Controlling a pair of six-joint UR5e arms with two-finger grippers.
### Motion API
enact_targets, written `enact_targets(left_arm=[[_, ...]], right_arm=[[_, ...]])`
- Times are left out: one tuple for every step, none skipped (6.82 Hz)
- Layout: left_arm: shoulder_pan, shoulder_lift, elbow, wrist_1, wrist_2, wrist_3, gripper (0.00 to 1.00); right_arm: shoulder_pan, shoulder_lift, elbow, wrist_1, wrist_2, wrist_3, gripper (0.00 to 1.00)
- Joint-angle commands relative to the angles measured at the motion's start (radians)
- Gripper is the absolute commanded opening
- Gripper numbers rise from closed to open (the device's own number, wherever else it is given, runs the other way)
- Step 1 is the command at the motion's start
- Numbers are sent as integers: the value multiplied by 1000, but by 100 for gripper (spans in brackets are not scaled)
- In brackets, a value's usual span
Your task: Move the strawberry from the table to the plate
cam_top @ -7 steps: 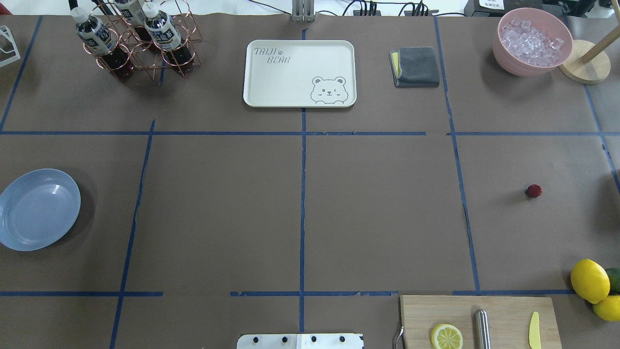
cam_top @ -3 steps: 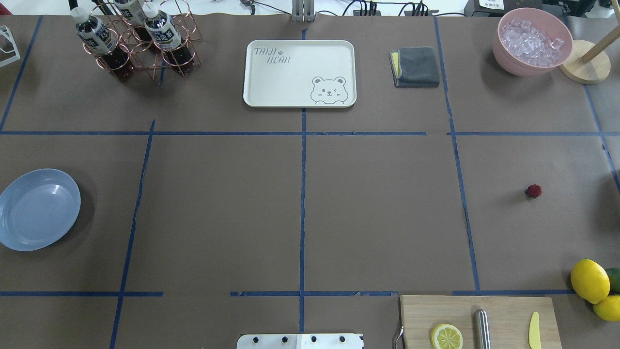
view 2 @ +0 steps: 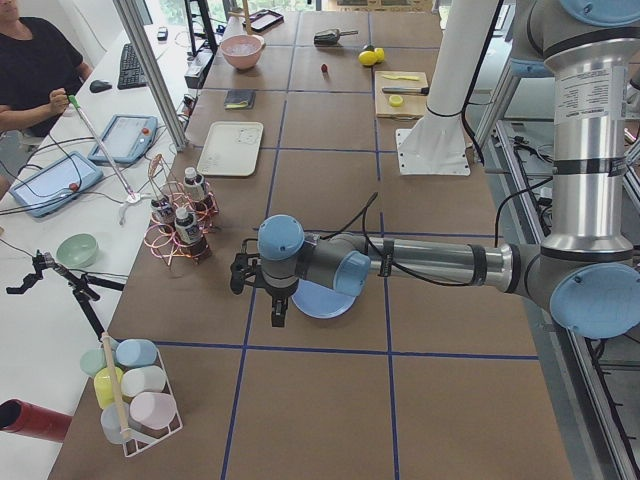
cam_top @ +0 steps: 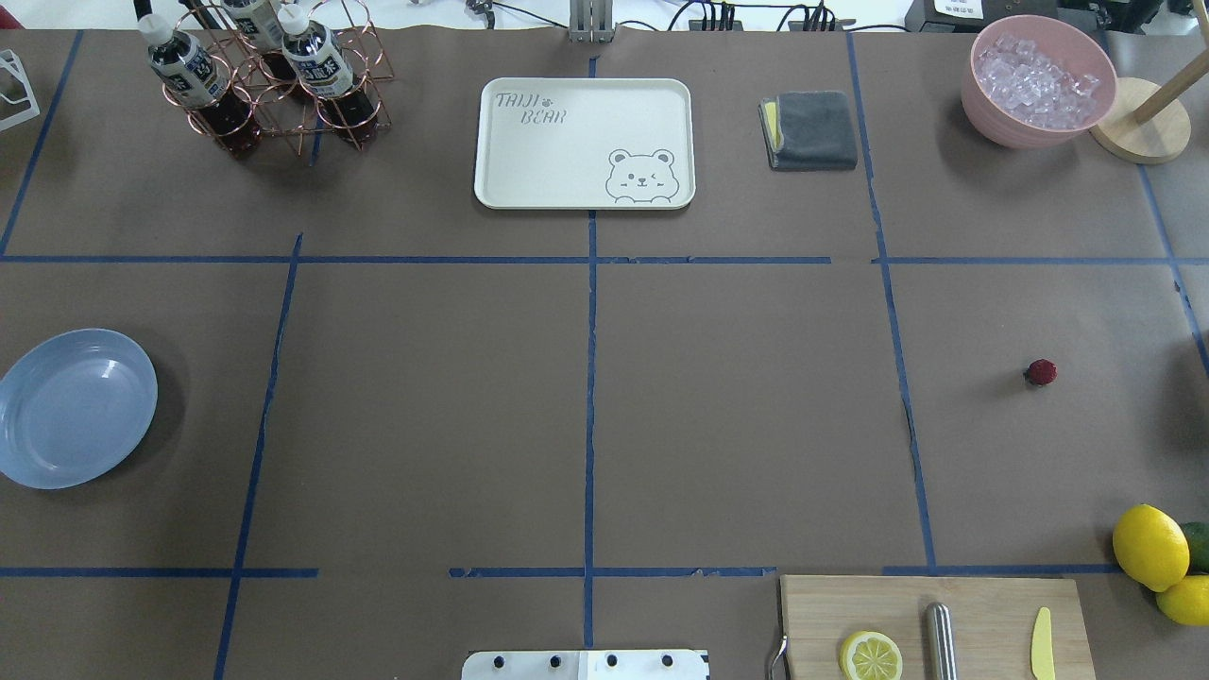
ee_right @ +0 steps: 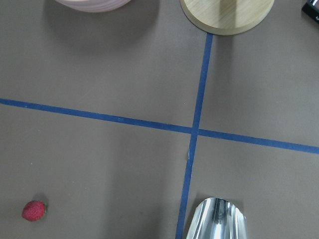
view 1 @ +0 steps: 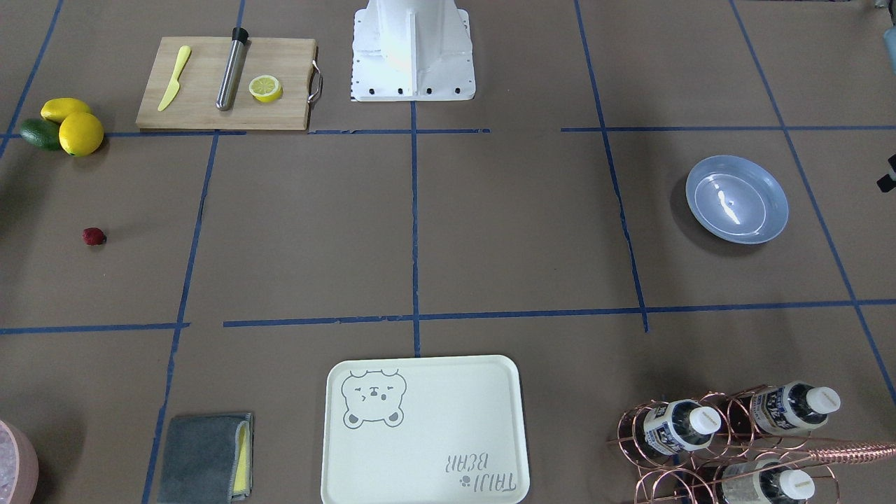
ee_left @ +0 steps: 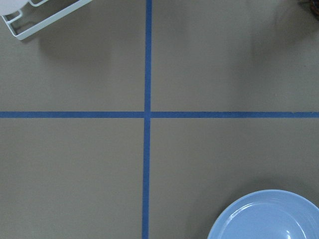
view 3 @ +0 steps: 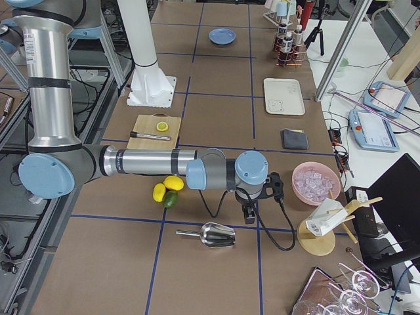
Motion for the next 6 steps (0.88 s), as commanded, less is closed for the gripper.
enact_targets(left_arm=[[152,125,18,-380,-4,-289,100],[183,147,56,-510,-2,-364,100],[221,148,90,-571,5,-401,100],[249,150,118,-624,63,-435,100],[269,150,161,-672,91,-441,100],[293,148,175,-694,138,-459,100]], right_arm=[[0,2,1,0,0,2,100],[0,4,1,0,0,2,100],[0,2,1,0,0,2,100],[0,2,1,0,0,2,100],[0,2,-1,0,0,4,100],[0,2,-1,0,0,2,100]])
